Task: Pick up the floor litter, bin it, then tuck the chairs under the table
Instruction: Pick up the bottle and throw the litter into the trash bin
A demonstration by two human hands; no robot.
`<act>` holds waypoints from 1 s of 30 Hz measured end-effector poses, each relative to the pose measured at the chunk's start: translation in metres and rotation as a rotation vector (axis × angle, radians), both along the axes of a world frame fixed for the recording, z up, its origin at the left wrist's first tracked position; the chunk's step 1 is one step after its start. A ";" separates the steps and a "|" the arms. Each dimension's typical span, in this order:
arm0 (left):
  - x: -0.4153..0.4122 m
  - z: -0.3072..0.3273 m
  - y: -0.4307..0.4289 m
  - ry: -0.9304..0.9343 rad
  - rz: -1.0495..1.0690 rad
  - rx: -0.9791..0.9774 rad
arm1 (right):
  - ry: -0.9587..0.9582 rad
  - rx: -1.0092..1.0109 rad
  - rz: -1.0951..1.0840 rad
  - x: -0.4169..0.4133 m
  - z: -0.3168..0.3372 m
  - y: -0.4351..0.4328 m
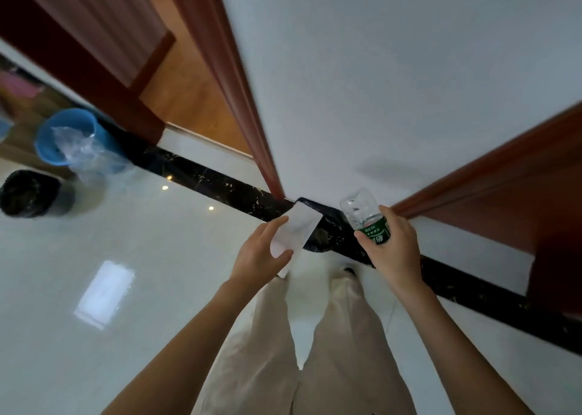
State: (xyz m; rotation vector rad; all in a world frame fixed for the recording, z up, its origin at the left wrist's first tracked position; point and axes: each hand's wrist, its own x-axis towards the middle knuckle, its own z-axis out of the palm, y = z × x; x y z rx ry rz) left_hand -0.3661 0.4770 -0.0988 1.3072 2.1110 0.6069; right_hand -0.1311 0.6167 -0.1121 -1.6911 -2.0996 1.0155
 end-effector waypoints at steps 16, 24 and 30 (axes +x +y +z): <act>-0.049 -0.208 0.029 -0.112 -0.230 -0.180 | 0.109 -0.104 -0.401 -0.047 -0.188 -0.056; -0.026 -0.395 0.076 -0.119 -0.250 -0.211 | 0.100 -0.098 -0.446 -0.028 -0.362 -0.045; -0.025 -0.488 0.110 -0.127 -0.283 -0.111 | 0.060 -0.106 -0.416 -0.020 -0.447 -0.038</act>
